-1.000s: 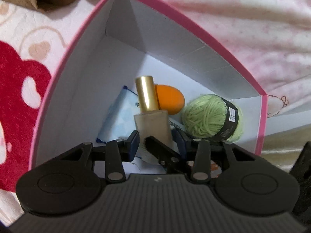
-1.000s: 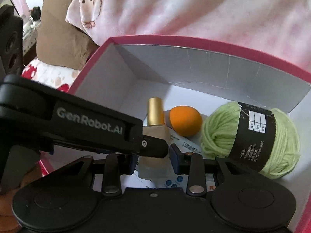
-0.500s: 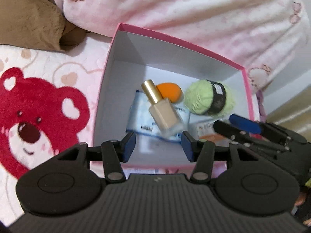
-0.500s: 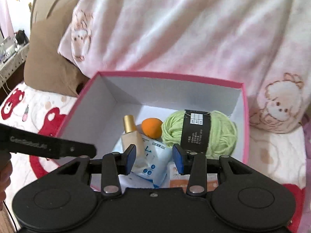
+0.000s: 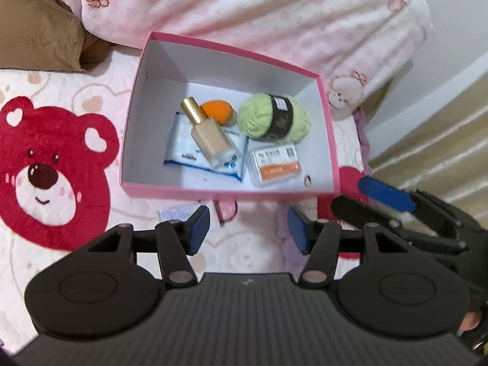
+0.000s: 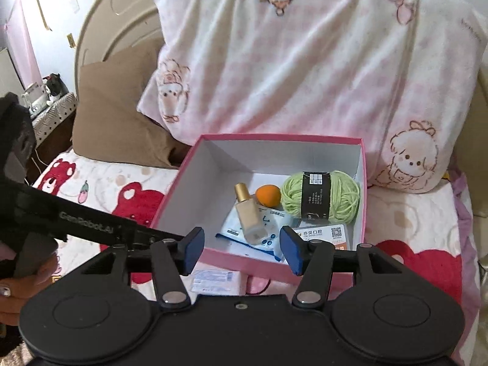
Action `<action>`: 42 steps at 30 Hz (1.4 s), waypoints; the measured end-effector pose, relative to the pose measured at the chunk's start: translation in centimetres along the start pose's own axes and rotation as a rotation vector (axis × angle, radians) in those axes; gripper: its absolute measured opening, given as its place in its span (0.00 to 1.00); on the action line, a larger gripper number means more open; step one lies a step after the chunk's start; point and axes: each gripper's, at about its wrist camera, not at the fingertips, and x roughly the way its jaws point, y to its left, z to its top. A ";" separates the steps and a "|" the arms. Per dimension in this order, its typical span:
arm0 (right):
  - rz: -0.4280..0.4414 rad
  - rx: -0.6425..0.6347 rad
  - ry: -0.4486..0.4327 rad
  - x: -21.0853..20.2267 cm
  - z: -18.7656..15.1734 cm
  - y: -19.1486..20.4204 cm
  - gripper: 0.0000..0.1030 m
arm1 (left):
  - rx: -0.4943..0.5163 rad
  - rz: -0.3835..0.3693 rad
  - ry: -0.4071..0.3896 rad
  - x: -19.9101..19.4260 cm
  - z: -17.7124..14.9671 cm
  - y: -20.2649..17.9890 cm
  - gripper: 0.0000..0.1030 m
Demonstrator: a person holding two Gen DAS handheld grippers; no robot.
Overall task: Organize objects
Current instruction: 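Open the left gripper to set the bottle down and withdraw, then move the left gripper down to the white soap box beside the pink box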
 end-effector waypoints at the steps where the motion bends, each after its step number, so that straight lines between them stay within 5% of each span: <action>1: 0.003 -0.003 0.000 -0.6 0.0 0.2 0.58 | 0.003 -0.006 0.009 -0.3 -0.4 -0.1 0.54; 5: 0.003 -0.055 -0.006 -3.5 -0.3 1.9 0.63 | 0.020 -0.035 0.011 -2.0 -1.7 -0.4 0.56; 11: 0.034 -0.088 -0.023 -6.4 -2.1 3.1 0.71 | 0.075 0.025 0.028 -3.5 -4.2 0.2 0.62; 19: 0.101 -0.169 -0.049 -5.9 -6.2 4.9 0.89 | 0.140 0.008 0.002 -2.9 -5.7 1.7 0.65; 29: 0.082 -0.175 -0.094 2.1 -11.2 5.9 0.90 | 0.201 -0.089 -0.049 2.1 -4.8 5.0 0.63; 42: -0.035 -0.203 -0.030 12.6 -14.2 5.9 0.90 | 0.162 -0.069 -0.050 9.4 -5.4 10.3 0.62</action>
